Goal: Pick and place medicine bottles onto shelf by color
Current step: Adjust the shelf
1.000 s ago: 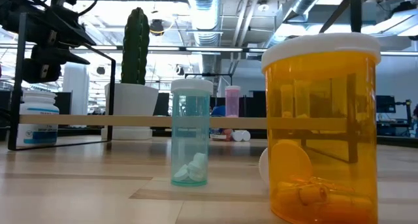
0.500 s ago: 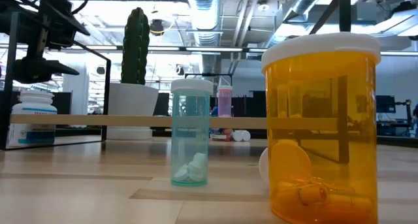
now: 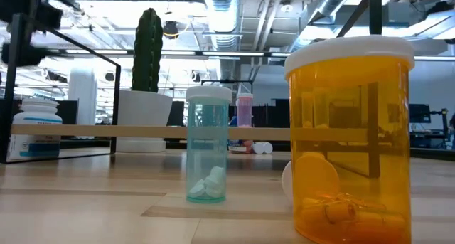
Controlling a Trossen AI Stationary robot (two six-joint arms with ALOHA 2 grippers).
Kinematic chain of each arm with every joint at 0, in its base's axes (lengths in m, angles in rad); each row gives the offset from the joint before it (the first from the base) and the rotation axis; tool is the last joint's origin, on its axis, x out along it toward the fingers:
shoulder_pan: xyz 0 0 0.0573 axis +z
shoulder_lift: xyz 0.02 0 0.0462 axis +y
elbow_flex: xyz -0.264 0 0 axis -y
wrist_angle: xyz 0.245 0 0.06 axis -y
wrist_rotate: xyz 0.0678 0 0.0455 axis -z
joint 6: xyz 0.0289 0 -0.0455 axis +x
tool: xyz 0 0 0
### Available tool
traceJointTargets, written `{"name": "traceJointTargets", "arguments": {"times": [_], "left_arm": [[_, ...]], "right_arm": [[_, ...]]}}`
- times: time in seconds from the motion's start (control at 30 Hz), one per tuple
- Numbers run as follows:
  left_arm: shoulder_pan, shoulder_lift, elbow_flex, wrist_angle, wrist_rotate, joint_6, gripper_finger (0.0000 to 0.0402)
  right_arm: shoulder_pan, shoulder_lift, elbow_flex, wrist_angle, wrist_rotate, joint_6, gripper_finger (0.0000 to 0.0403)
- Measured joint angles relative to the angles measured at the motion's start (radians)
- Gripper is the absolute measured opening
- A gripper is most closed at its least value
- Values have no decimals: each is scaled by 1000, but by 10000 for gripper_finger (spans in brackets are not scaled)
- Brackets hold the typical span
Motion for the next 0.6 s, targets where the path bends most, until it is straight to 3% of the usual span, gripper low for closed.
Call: {"name": "traceJointTargets", "arguments": {"times": [0.13, 0.27, 0.6], "left_arm": [[0, 4, 64, 17, -69, 88, 393], [0, 45, 59, -57, -17, 57, 394], [-1, 226, 60, 27, 85, 22, 394]], "right_arm": [[0, 0, 0, 19, 0, 0, 171], [0, 0, 0, 44, 0, 0, 173], [0, 0, 0, 83, 0, 0, 171]]}}
